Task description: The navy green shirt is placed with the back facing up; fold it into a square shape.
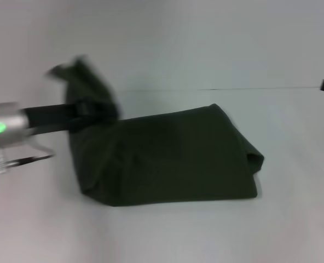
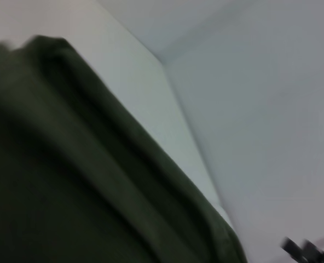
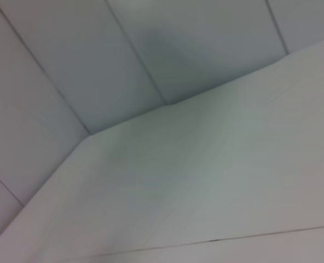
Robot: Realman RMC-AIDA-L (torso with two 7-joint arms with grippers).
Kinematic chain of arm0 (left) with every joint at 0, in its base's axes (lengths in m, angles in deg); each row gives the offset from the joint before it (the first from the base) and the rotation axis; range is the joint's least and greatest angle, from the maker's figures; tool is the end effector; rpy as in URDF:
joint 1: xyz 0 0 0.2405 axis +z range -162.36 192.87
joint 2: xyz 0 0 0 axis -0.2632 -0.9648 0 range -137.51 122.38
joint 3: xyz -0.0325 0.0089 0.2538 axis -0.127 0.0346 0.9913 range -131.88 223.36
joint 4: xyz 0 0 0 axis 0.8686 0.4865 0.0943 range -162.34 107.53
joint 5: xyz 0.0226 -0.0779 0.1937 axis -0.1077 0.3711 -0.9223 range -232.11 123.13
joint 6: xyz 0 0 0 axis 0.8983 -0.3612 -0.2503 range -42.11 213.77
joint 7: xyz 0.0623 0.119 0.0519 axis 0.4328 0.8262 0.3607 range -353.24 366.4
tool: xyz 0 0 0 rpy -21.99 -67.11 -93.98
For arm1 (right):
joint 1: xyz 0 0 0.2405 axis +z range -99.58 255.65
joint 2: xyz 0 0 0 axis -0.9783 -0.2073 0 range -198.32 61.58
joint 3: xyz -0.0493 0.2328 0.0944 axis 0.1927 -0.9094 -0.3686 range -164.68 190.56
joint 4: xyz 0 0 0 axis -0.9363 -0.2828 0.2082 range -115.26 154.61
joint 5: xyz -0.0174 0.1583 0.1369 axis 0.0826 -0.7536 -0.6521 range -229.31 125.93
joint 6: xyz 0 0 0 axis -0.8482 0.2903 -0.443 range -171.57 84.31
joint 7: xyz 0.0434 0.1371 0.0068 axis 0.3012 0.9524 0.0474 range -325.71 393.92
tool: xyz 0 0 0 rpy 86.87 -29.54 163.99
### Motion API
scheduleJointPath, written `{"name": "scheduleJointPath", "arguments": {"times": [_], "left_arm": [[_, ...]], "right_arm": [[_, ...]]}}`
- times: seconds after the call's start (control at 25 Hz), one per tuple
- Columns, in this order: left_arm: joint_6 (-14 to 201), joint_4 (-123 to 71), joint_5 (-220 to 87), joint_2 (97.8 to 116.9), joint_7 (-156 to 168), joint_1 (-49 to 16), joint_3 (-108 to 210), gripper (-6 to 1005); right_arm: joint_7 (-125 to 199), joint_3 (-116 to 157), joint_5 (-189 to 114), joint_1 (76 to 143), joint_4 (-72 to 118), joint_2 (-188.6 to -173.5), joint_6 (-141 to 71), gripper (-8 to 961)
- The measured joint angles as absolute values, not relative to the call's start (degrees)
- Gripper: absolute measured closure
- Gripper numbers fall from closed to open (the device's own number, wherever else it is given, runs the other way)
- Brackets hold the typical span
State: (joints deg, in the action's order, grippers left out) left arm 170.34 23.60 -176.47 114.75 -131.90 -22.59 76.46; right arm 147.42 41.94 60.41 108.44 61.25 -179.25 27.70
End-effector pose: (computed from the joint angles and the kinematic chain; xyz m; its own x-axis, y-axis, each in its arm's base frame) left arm -0.2201 0.3851 0.0360 0.1667 0.8057 0.5684 0.9304 -0.3193 0.1798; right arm 0.3164 0.3878 0.1191 0.3677 -0.5333 -0.7619 -0.9198 -0.3294 -0.2133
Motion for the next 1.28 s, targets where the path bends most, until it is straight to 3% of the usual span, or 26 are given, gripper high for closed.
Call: {"name": "scheduleJointPath", "arguments": {"times": [0.12, 0.4, 0.48, 0.56, 0.84, 1.12, 1.28], "left_arm": [[165.4, 19.4, -172.8, 116.9, -131.3, -26.5, 85.4, 963], [148.8, -0.9, -153.9, 117.08, -124.4, -33.4, 102.9, 964], [143.2, -19.8, -135.9, 117.09, -110.8, -39.8, 106.6, 964], [144.0, -26.0, -130.8, 117.1, -104.7, -41.5, 106.0, 965], [155.3, -31.6, -128.1, 117.12, -98.1, -39.5, 102.8, 953], [164.5, -28.8, -128.3, 117.16, -98.0, -37.4, 102.9, 669], [167.3, -22.6, -128.3, 117.16, -97.9, -33.1, 104.4, 518]], "right_arm": [[146.5, 40.3, 59.7, 106.6, 61.3, -178.37, 29.7, 183], [144.0, 36.7, 59.3, 103.0, 61.3, -176.38, 34.3, 183], [143.3, 36.3, 59.4, 102.5, 61.3, -176.02, 34.9, 183], [143.1, 36.3, 59.5, 102.5, 61.3, -175.65, 35.0, 184], [143.0, 37.6, 59.7, 105.2, 61.0, -175.92, 35.1, 184], [144.0, 40.0, 59.9, 106.7, 59.2, -176.14, 34.6, 184], [147.5, 44.8, 60.4, 109.0, 56.3, -175.01, 34.9, 184]]}}
